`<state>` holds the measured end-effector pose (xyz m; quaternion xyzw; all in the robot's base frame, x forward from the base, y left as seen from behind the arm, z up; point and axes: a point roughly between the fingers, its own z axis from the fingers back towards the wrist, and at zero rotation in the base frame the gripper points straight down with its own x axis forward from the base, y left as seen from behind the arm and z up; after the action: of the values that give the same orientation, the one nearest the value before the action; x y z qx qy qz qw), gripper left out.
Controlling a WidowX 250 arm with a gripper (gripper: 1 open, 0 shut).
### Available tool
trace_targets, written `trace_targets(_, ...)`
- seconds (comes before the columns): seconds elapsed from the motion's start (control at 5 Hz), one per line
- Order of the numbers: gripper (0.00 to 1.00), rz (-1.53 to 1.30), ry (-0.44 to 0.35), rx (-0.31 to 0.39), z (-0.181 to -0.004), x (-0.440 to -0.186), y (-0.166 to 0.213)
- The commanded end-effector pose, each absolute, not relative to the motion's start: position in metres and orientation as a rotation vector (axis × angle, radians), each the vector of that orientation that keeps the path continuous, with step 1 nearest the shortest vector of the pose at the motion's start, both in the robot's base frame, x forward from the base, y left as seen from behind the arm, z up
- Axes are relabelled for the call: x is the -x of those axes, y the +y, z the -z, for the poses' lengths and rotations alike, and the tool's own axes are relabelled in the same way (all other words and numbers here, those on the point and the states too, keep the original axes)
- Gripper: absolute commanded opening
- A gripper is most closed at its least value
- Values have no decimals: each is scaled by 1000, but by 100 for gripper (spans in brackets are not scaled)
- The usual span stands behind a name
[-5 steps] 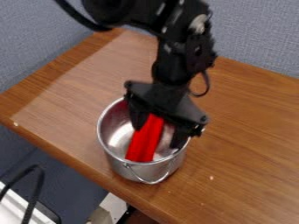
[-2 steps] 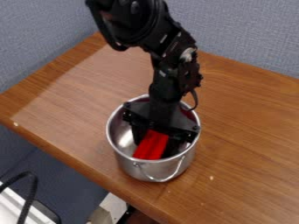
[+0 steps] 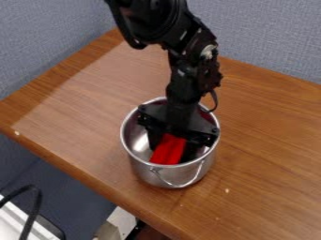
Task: Move the red object from the metal pot to the table
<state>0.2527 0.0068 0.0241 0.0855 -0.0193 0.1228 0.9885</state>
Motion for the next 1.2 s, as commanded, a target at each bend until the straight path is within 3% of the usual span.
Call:
trace_targets(0.0, 0, -265, -33, -166, -26, -256, 17)
trace_targets(0.4, 0, -153, -25, -144, -25, -246, 34)
trace_targets(1.0, 0, -243, -43, -107, -42, -212, 48)
